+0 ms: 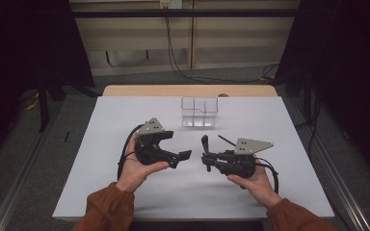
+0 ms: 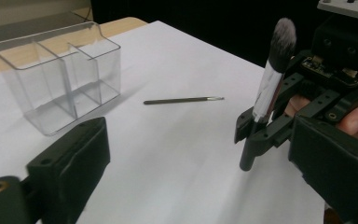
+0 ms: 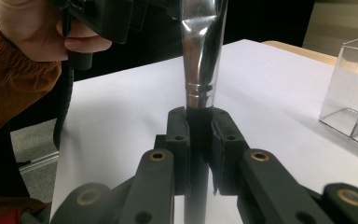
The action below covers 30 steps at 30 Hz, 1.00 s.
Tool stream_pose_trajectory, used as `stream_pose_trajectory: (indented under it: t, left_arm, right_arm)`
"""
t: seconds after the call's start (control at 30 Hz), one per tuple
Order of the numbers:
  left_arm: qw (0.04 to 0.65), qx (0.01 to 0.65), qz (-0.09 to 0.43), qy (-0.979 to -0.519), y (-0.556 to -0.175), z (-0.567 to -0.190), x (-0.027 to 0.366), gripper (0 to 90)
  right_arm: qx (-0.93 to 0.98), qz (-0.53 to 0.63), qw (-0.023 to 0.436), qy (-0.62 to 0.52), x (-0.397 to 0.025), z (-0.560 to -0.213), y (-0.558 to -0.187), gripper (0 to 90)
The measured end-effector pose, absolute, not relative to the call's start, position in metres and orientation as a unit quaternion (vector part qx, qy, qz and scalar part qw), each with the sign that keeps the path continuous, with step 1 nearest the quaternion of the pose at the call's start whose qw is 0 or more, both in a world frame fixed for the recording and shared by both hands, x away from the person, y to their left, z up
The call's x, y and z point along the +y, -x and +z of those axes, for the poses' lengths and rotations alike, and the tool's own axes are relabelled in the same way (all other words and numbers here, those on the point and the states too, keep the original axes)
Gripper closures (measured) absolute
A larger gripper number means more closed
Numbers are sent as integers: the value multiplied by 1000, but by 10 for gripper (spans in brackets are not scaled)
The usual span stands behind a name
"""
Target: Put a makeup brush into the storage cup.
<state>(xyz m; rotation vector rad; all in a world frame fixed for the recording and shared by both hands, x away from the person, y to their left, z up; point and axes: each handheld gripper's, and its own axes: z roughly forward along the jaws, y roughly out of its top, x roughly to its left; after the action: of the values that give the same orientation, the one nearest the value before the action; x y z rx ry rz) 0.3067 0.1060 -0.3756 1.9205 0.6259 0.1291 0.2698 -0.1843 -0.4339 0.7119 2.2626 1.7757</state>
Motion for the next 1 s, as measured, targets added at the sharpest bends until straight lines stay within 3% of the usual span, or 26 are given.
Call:
stream_pose_trajectory:
  t: [0.53, 1.0]
  left_arm:
    - [531, 288, 120, -788, -297, -396, 143, 22]
    - [555, 334, 183, -739, -286, -416, 193, 19]
  right_arm:
    - [757, 595, 99, -251, -192, -433, -270, 804]
    - [747, 597, 112, -271, -201, -430, -276, 804]
